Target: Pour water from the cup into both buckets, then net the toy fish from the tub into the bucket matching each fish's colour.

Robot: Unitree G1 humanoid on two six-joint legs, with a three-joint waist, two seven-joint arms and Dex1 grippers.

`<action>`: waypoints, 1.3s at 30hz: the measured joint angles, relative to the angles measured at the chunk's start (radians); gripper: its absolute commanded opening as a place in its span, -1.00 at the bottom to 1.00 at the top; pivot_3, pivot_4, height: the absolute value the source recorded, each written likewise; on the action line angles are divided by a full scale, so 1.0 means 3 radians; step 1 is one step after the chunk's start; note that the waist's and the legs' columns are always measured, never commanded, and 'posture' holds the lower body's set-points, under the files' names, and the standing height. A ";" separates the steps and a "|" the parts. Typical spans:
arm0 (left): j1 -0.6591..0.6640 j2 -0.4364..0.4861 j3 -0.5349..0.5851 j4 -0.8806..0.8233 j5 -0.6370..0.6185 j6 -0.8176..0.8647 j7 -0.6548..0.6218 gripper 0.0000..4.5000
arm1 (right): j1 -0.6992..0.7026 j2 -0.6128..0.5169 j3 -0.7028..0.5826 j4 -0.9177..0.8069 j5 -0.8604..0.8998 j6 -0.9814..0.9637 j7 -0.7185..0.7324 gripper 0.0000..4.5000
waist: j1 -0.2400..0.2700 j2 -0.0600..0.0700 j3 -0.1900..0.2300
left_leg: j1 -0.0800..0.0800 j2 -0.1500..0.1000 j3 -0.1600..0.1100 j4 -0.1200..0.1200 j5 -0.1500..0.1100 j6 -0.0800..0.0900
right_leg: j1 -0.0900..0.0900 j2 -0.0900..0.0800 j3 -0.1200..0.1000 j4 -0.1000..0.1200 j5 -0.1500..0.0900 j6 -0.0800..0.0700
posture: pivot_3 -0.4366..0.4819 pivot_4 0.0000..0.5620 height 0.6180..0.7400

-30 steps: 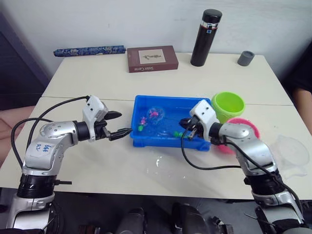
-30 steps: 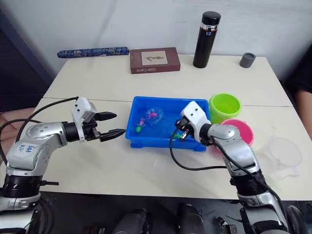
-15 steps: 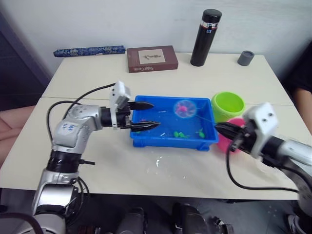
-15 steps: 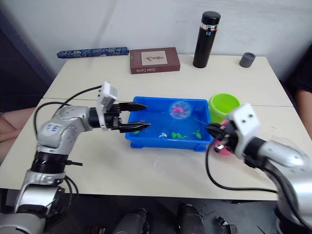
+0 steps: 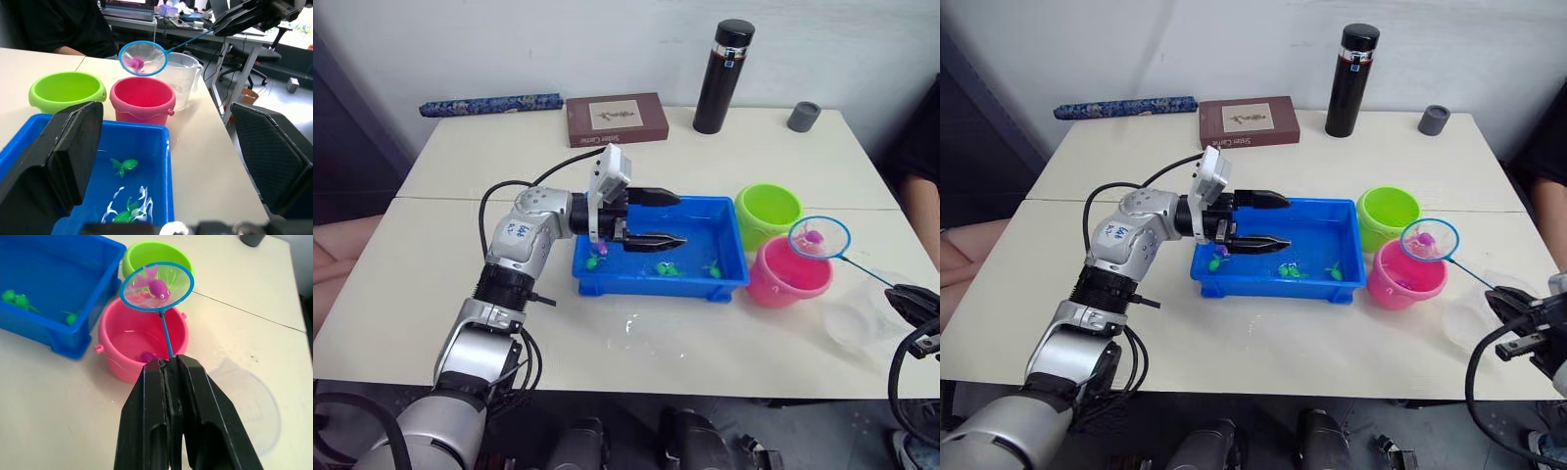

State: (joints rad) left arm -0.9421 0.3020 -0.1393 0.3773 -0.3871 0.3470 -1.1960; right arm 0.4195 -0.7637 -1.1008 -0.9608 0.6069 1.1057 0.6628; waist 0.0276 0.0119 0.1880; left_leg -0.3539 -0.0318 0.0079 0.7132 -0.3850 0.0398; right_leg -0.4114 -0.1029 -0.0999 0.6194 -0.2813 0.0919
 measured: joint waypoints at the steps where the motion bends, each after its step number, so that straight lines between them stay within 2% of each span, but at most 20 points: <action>1: 0.0000 0.0010 0.0001 0.0022 0.0007 -0.0018 -0.0015 0.99 | 0.0347 -0.0102 0.0108 0.0001 -0.0298 -0.0276 0.0021 -1.00 | 0.0010 0.0001 0.0000 | 0.0001 -0.0001 0.0001 -0.0006 0.0001 0.0001 | 0.0000 0.0001 0.0002 -0.0003 0.0000 0.0000 | -0.05 -0.47 1.00; 3: 0.0002 0.0024 0.0005 0.0070 0.0025 -0.0035 -0.0024 0.99 | 0.0787 -0.0186 0.0348 0.0008 -0.0957 -0.0951 0.0024 -1.00 | 0.0014 -0.0003 0.0002 | 0.0001 -0.0002 0.0004 -0.0005 0.0001 0.0000 | 0.0000 0.0006 0.0005 -0.0004 0.0001 0.0002 | -0.05 -0.47 1.00; 7: 0.0004 0.0004 0.0003 0.0075 0.0039 -0.0036 -0.0027 0.99 | 0.1195 -0.0302 0.0750 0.0274 -0.2231 -0.2511 -0.0142 -1.00 | 0.0006 -0.0005 0.0003 | 0.0004 -0.0006 0.0010 0.0000 0.0001 0.0001 | 0.0001 0.0012 0.0021 -0.0005 0.0003 0.0011 | -0.05 -0.47 1.00; 11: 0.0032 0.0015 0.0004 0.0066 0.0051 -0.0028 -0.0018 0.99 | 0.1114 -0.0313 0.1023 0.0703 -0.2968 -0.3563 -0.0368 -1.00 | 0.0003 -0.0008 0.0003 | 0.0005 0.0001 0.0009 -0.0001 0.0002 -0.0005 | 0.0001 0.0012 0.0022 -0.0011 0.0003 0.0011 | -0.05 -0.47 1.00; 15: 0.0034 0.0027 0.0004 0.0045 0.0055 -0.0026 -0.0012 0.99 | 0.1162 -0.0430 0.1068 0.0992 -0.3551 -0.4138 -0.0384 -1.00 | 0.0010 -0.0008 0.0004 | 0.0004 0.0002 0.0008 -0.0001 0.0003 -0.0007 | 0.0003 0.0015 0.0019 -0.0023 0.0002 0.0010 | -0.05 -0.47 1.00; 23: 0.0042 0.0038 0.0006 0.0031 0.0065 -0.0025 0.0016 0.99 | 0.0850 -0.0294 0.1005 0.1258 -0.3823 -0.4547 -0.0486 -1.00 | 0.0003 -0.0007 0.0003 | 0.0005 0.0003 0.0008 0.0000 0.0003 -0.0007 | 0.0003 0.0015 0.0020 -0.0023 0.0002 0.0010 | -0.05 -0.47 1.00; 31: 0.0041 0.0014 0.0006 0.0032 0.0090 -0.0037 0.0017 0.99 | 0.0758 -0.0225 0.1006 0.1253 -0.3901 -0.4790 -0.0367 -1.00 | 0.0001 -0.0006 0.0003 | 0.0005 0.0002 0.0009 0.0001 0.0003 -0.0006 | 0.0005 0.0018 0.0019 -0.0018 0.0002 0.0010 | -0.05 -0.47 1.00; 34: 0.0041 0.0010 0.0006 0.0037 0.0110 -0.0050 0.0015 0.99 | 0.0863 -0.0188 0.1062 0.1242 -0.3892 -0.4933 -0.0273 -1.00 | 0.0010 -0.0006 0.0002 | 0.0006 0.0004 0.0006 -0.0001 0.0003 -0.0007 | 0.0005 0.0018 0.0017 -0.0014 0.0002 0.0010 | -0.05 -0.47 1.00; 39: 0.0041 -0.0013 0.0009 0.0061 0.0125 -0.0079 0.0012 0.99 | 0.0611 -0.0175 0.0959 0.1239 -0.3952 -0.4916 -0.0285 -1.00 | -0.0003 -0.0006 0.0002 | 0.0008 0.0000 0.0009 0.0002 0.0004 -0.0006 | 0.0006 0.0017 0.0021 -0.0010 0.0003 0.0010 | -0.05 -0.47 1.00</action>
State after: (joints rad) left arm -0.9297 0.2981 -0.1367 0.3955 -0.3495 0.3233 -1.1926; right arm 0.6029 -0.8162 -0.8132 -0.5890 -0.5786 -0.3690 0.5772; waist 0.0267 0.0102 0.1887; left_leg -0.3516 -0.0317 0.0107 0.7139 -0.3840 0.0381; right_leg -0.4095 -0.0978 -0.0935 0.6165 -0.2805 0.0950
